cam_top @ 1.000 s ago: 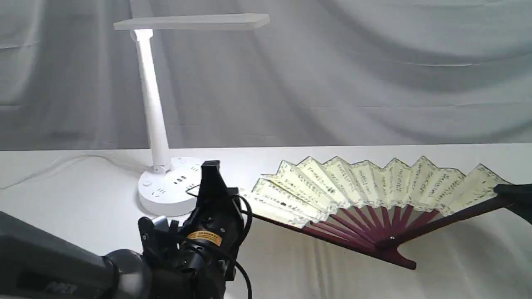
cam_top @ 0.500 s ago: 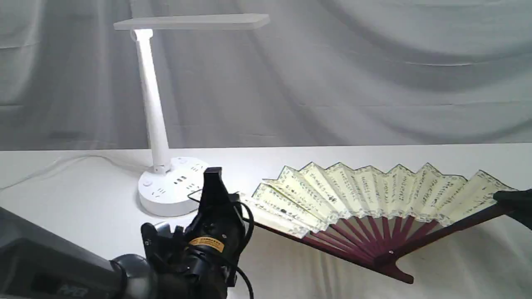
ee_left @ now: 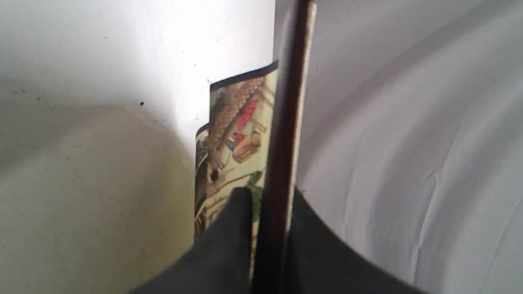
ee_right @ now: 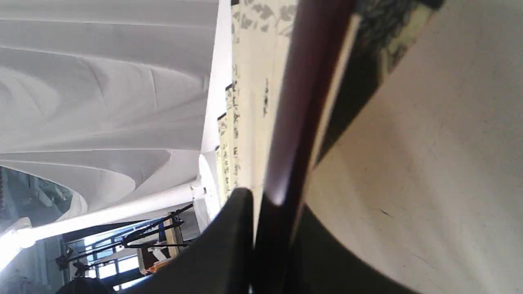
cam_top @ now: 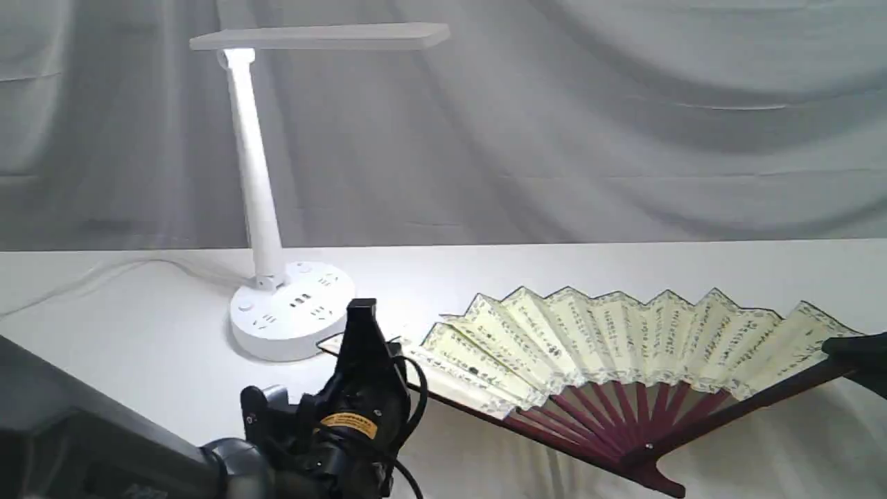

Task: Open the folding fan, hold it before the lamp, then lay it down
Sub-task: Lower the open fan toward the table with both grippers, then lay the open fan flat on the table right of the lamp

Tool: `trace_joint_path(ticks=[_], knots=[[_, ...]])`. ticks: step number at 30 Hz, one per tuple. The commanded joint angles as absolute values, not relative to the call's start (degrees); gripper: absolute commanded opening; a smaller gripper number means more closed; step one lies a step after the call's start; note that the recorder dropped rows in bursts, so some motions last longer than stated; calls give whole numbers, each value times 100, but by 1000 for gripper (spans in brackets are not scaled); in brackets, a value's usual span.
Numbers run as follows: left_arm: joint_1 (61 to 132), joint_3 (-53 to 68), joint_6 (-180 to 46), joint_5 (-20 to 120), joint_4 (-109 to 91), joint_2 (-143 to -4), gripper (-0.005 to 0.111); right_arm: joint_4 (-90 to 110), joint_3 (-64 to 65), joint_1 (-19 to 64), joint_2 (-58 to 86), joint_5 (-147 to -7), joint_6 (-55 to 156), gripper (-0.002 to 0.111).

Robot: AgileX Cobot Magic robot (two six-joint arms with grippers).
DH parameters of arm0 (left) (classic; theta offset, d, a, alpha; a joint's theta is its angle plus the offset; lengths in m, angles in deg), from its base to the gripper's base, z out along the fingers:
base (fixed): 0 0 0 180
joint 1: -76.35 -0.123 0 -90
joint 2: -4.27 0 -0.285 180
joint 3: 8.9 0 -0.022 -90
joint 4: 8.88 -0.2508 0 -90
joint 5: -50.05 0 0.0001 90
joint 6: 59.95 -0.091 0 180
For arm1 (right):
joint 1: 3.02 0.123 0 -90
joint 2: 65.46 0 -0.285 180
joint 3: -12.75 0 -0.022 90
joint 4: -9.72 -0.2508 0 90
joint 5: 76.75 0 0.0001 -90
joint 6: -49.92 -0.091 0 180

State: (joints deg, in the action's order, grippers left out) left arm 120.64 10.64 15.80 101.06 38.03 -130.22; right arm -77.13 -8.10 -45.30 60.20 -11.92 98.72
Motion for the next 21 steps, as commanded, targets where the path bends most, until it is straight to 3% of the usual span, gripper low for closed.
trace_joint_path(ticks=[1, 6, 12, 21], knots=[[12100, 1002, 1671, 10225, 3754, -13078, 5, -7503, -844, -4514, 6005, -1255, 10039, 0], [12100, 1002, 1647, 10225, 3677, -13089, 6, -7425, -844, -4514, 6005, -1254, 10026, 0], [12089, 1002, 1542, 10146, 3797, -13098, 24, -7399, -844, -4488, 6005, -1476, 10026, 0], [12089, 1002, 1443, 9752, 3853, -13098, 25, -7359, -844, -4476, 6005, -1585, 10026, 2]])
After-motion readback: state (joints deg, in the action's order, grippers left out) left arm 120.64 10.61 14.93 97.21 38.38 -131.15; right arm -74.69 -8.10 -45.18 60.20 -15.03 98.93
